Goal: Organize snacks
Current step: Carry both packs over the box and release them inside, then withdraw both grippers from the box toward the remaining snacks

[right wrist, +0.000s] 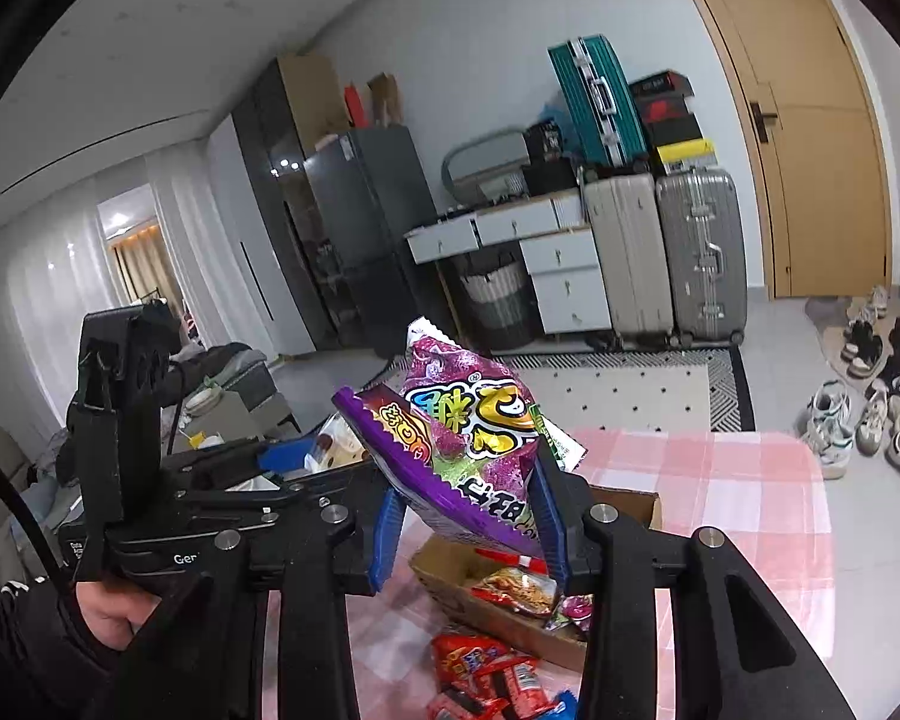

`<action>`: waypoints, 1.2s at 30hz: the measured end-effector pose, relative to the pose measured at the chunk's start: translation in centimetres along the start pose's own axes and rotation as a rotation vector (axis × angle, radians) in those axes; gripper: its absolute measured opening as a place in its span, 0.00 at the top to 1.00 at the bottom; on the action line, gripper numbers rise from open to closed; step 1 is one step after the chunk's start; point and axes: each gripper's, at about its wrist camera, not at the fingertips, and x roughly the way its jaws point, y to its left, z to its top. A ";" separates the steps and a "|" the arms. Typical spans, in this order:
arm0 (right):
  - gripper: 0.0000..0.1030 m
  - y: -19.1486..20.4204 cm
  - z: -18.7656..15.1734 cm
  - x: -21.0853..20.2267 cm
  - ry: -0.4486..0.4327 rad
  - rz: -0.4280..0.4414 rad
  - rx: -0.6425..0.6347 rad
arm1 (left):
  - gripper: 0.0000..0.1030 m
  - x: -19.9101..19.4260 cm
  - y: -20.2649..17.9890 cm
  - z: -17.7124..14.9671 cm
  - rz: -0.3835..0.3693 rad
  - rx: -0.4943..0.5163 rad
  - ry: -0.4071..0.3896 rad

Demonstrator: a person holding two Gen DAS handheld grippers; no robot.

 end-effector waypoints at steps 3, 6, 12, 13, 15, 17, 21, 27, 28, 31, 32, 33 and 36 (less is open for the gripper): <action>0.63 -1.6 0.0 2.7 0.032 -0.017 0.000 | 0.45 3.1 0.4 0.2 -0.006 -0.006 0.026; 0.63 -3.4 -0.5 5.1 0.052 -0.020 0.023 | 0.45 6.0 1.1 -0.2 -0.012 -0.025 0.052; 0.63 -6.2 -2.2 9.4 0.110 -0.032 0.048 | 0.45 11.4 2.0 -1.8 -0.019 -0.009 0.102; 0.63 -6.6 -2.6 10.0 0.121 -0.035 0.052 | 0.45 12.3 2.1 -1.9 -0.018 -0.011 0.110; 0.63 -7.2 -3.1 10.9 0.134 -0.045 0.055 | 0.45 13.7 2.3 -2.2 -0.012 -0.014 0.119; 0.62 -7.5 -3.6 11.5 0.144 -0.052 0.054 | 0.45 14.9 2.6 -2.4 -0.015 -0.018 0.128; 0.60 -7.7 -3.9 12.6 0.162 -0.085 0.008 | 0.44 16.3 3.2 -2.8 -0.015 -0.022 0.134; 0.39 -7.2 -3.8 12.4 0.143 -0.101 -0.021 | 0.41 17.3 4.0 -3.4 -0.031 -0.029 0.159; 0.36 -7.1 -3.8 12.0 0.138 -0.100 -0.018 | 0.38 17.2 4.2 -3.4 -0.032 -0.032 0.156; 0.35 -6.9 -3.8 10.7 0.121 -0.085 -0.006 | 0.25 16.2 4.9 -3.3 -0.051 -0.063 0.145; 0.35 -6.7 -3.8 10.2 0.116 -0.090 -0.010 | 0.23 15.6 5.1 -3.3 -0.053 -0.070 0.133; 0.35 -6.5 -3.7 9.7 0.110 -0.092 -0.016 | 0.22 15.1 5.2 -3.4 -0.046 -0.070 0.120; 0.35 -5.7 -3.4 8.3 0.093 -0.092 -0.029 | 0.22 12.9 5.0 -3.6 -0.027 -0.057 0.098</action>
